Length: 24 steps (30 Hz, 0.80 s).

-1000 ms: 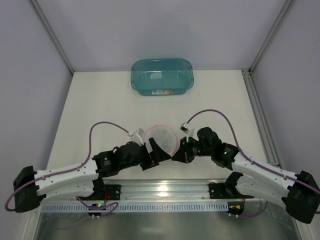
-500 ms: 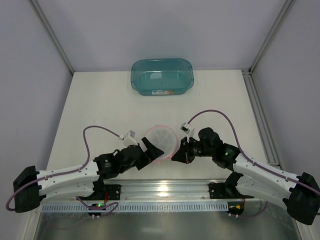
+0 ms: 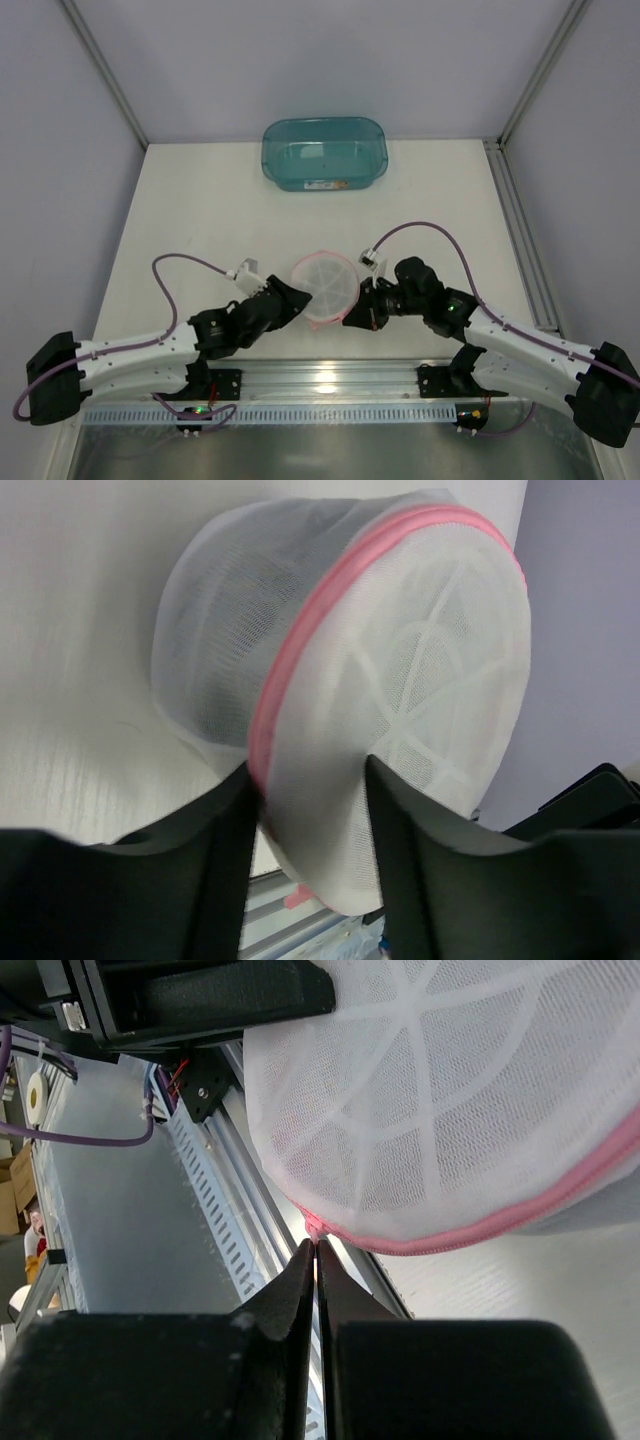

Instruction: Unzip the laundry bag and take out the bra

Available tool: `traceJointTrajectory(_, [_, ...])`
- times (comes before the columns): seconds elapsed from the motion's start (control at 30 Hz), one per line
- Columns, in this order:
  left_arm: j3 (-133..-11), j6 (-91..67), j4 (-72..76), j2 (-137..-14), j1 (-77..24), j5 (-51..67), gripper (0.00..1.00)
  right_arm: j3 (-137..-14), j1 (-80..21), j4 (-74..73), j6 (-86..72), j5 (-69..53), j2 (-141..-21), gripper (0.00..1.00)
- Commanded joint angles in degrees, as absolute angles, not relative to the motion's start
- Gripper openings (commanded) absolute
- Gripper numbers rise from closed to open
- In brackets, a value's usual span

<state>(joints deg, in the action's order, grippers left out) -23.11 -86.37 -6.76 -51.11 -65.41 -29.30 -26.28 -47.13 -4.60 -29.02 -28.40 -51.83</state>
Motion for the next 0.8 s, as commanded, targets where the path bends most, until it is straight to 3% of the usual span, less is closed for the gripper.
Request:
traceJointTrajectory(0.0, [-25.31, -84.82, -5.45, -49.92, -65.48, -34.28, 0.42, -27.25, -47.64, -5.27, -28.57, -27.34, -52.03, 0.04])
traceJointTrajectory(0.07, [-25.49, -84.38, -6.06, -49.66, -65.22, -34.19, 0.33, -27.42, -47.72, -6.23, -28.3, -25.68, -52.21, 0.04])
traceJointTrajectory(0.2, [-25.93, -83.06, -8.08, -48.52, -64.51, -33.93, 0.05, -29.44, -47.9, -12.37, -27.34, -19.01, -52.56, 0.04])
traceJointTrajectory(0.27, [-26.45, -81.04, -9.05, -47.82, -63.81, -33.49, 0.0, -30.23, -47.81, -14.49, -27.07, -16.19, -52.56, 0.04])
traceJointTrajectory(0.5, [-29.79, -70.68, -12.4, -49.57, -58.73, -24.27, 0.0, -34.01, -47.81, -23.19, -26.1, -3.79, -53.7, 0.04])
traceJointTrajectory(0.77, [-33.22, -56.36, -8.62, -54.14, -51.34, -4.27, 0.0, -38.32, -47.9, -26.45, -23.73, 8.24, -59.41, 0.04])
